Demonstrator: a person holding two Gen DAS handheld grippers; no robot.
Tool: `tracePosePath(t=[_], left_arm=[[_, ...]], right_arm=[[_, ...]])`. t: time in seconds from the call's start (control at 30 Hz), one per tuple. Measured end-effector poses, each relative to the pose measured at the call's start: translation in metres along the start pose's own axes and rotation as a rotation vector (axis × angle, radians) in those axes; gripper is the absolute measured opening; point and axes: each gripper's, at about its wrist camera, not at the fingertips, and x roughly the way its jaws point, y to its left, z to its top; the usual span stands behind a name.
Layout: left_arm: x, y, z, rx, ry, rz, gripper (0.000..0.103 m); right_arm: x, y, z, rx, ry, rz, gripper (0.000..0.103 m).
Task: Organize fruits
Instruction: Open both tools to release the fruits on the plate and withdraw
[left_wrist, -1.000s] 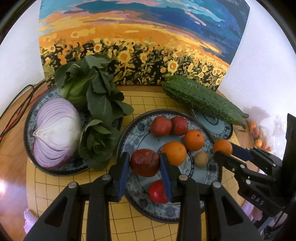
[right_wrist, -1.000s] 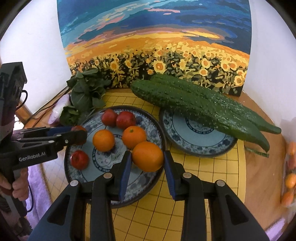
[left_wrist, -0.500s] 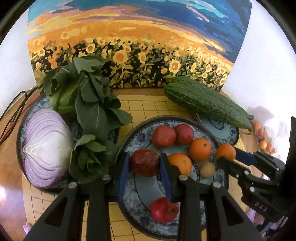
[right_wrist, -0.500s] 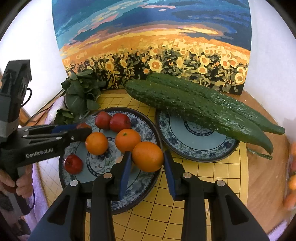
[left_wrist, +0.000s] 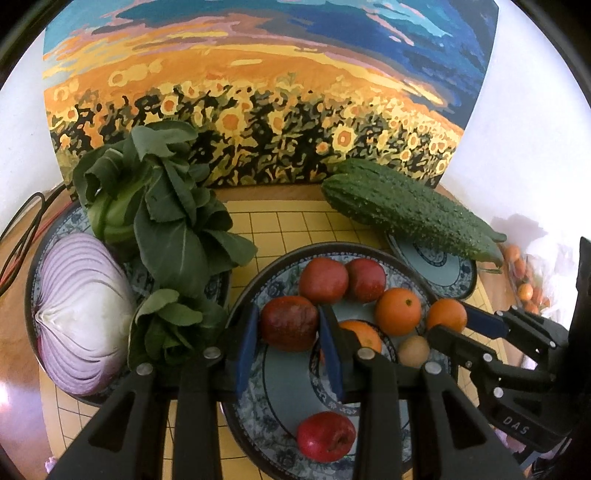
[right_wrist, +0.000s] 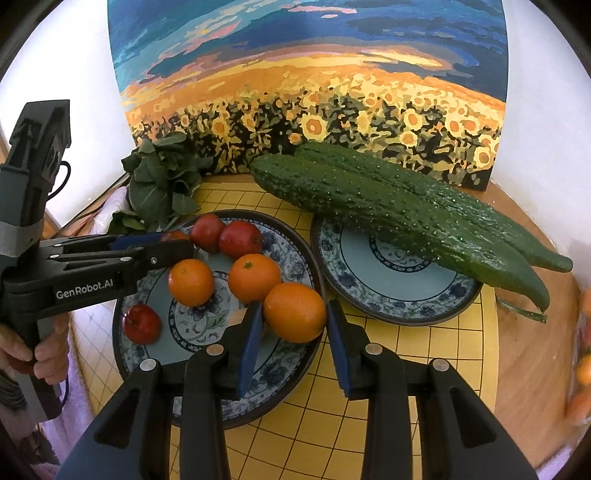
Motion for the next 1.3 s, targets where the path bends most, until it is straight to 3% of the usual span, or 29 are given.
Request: tracePosePath(t=[0.8,1.3], left_arm=[[-0.032,-0.005,-0.008,-0.029,-0.006,-0.027,0.043],[-0.068,-0.016,-0.041,-0.05,0.02,-0.037,0.043]], right_arm=[[-0.027,0.001,-0.007,0.018,-0.046,0.031,0.041],[-0.054,0.013,-0.032,0.007,-0.017,0.043,0.041]])
